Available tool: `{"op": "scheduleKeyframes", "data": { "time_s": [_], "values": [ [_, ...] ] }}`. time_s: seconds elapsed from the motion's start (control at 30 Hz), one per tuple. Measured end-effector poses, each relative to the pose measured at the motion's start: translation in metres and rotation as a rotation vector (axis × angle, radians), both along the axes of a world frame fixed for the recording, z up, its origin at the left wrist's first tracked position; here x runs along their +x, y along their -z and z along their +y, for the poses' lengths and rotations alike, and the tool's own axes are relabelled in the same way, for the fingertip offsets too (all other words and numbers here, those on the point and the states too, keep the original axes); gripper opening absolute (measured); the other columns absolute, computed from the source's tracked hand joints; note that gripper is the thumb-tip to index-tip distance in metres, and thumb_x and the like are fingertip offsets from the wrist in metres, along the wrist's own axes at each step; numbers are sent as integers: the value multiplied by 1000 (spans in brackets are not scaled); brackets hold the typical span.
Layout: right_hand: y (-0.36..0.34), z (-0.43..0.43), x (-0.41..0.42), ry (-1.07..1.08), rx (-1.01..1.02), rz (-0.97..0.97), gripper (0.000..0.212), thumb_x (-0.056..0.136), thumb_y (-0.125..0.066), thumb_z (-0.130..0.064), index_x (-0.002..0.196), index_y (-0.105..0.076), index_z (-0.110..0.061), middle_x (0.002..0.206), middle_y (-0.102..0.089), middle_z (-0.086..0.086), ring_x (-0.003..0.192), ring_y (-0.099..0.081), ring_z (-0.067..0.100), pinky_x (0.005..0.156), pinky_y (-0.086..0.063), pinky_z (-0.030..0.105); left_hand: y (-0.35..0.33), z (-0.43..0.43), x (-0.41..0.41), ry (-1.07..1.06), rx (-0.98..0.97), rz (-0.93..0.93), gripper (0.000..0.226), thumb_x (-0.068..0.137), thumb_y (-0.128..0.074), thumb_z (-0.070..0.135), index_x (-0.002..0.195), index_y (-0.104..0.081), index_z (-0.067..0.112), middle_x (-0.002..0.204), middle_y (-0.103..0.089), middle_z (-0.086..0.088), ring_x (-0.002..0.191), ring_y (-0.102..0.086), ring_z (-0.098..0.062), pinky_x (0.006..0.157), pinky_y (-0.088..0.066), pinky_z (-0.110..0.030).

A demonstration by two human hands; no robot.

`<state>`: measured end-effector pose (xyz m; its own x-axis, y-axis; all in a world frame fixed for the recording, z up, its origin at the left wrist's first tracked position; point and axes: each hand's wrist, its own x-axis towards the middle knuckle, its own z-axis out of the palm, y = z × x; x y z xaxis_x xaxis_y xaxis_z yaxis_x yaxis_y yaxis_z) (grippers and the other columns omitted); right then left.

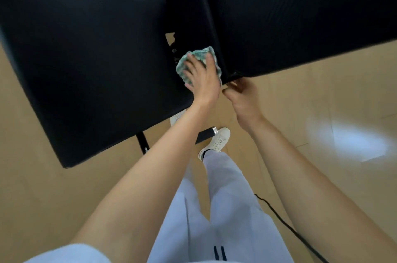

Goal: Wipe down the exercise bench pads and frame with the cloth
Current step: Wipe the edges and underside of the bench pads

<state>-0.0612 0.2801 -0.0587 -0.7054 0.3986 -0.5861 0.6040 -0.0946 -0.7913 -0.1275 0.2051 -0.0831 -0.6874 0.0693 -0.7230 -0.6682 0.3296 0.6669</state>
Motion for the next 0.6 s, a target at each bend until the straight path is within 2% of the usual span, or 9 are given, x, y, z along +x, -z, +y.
{"op": "scheduleKeyframes", "data": {
  "time_s": [0.07,0.1,0.17,0.23,0.33,0.4,0.5,0.6],
  "values": [
    [1,3,-2,24,-42,7,32,72,-59,2,83,-70,-26,78,-68,-17,77,-61,2,80,-45,32,-3,6,-33,-45,-6,20,71,112,-20,50,165,9,13,174,11,-12,161,13,-26,129,7,-54],
    [1,2,-4,38,-65,12,25,71,-61,-4,78,-68,-27,74,-65,-18,74,-58,2,80,-44,33,-4,6,-53,-63,-2,40,72,112,-21,50,165,8,12,175,10,-12,162,11,-26,129,6,-53],
    [0,-2,-5,44,-99,28,15,68,-67,-18,80,-66,-27,76,-64,-17,78,-58,2,83,-46,34,-6,6,-89,-59,6,87,72,112,-22,51,165,8,13,175,11,-11,162,11,-25,129,6,-54],
    [-2,-5,-4,41,-125,52,19,66,-69,-24,84,-63,-23,78,-62,-15,78,-58,3,83,-46,32,-7,6,-122,-18,19,163,72,111,-24,51,166,8,16,175,11,-10,162,11,-26,128,7,-57],
    [-3,-3,-5,0,-157,49,17,72,-69,-15,88,-63,-19,80,-63,-18,81,-61,-2,87,-49,29,-9,5,-167,-17,44,247,84,105,-32,60,166,7,15,175,4,-12,162,4,-30,129,-2,-59],
    [1,1,-6,-25,-166,16,18,77,-70,-10,92,-65,-17,85,-66,-20,87,-63,-5,93,-49,30,-7,5,-191,-22,27,294,96,93,-34,65,166,3,15,175,-2,-14,162,-2,-31,129,-10,-57],
    [8,-2,-8,13,-183,-35,35,80,-82,-16,112,-68,-12,112,-73,-9,110,-66,4,109,-47,38,0,7,-212,-43,21,366,98,84,-39,70,165,-18,19,170,-21,-13,158,-18,-31,126,-22,-56],
    [11,-18,-17,166,-279,-61,56,72,-90,-34,122,-69,-20,123,-73,-3,120,-65,13,115,-43,43,27,2,-238,-27,45,302,90,80,-40,83,148,-49,25,147,-54,-4,140,-45,-26,117,-35,-56]
  ]
}}
